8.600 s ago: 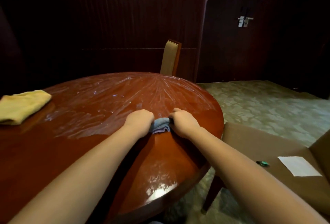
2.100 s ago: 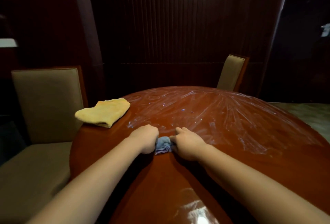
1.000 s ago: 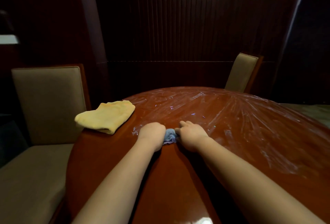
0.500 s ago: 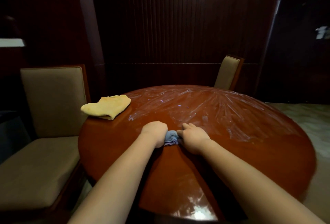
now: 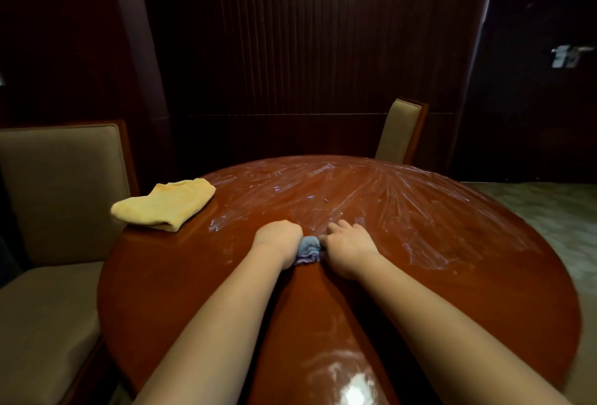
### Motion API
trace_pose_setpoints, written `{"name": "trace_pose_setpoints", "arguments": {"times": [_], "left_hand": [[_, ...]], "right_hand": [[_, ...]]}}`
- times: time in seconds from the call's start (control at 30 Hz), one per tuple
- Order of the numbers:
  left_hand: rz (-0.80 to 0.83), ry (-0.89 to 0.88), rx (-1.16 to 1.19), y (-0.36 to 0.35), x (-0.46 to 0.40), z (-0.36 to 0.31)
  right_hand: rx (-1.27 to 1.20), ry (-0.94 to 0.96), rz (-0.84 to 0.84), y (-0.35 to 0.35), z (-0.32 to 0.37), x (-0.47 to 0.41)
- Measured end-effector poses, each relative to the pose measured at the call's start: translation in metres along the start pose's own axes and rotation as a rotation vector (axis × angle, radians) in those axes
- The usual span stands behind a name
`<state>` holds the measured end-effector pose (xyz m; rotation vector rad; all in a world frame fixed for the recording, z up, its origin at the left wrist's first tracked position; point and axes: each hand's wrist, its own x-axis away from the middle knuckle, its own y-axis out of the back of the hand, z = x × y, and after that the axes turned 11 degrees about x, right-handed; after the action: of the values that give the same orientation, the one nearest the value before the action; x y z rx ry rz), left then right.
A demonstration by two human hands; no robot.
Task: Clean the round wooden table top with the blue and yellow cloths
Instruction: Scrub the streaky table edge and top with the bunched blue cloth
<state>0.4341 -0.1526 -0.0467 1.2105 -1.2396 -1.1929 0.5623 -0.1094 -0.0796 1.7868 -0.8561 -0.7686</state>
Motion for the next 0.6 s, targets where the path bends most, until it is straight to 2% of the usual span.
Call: {"name": "trace_pose_setpoints", "arguments": {"times": [0.37, 0.6], "left_hand": [[-0.05, 0.01, -0.016, -0.005, -0.103, 0.022], [-0.107, 0.004, -0.039, -0.011, -0.116, 0.027]], "right_hand": [[-0.006, -0.05, 0.0, -0.03, -0.029, -0.095], [0.004, -0.074, -0.017, -0.033, -0.032, -0.109]]}}
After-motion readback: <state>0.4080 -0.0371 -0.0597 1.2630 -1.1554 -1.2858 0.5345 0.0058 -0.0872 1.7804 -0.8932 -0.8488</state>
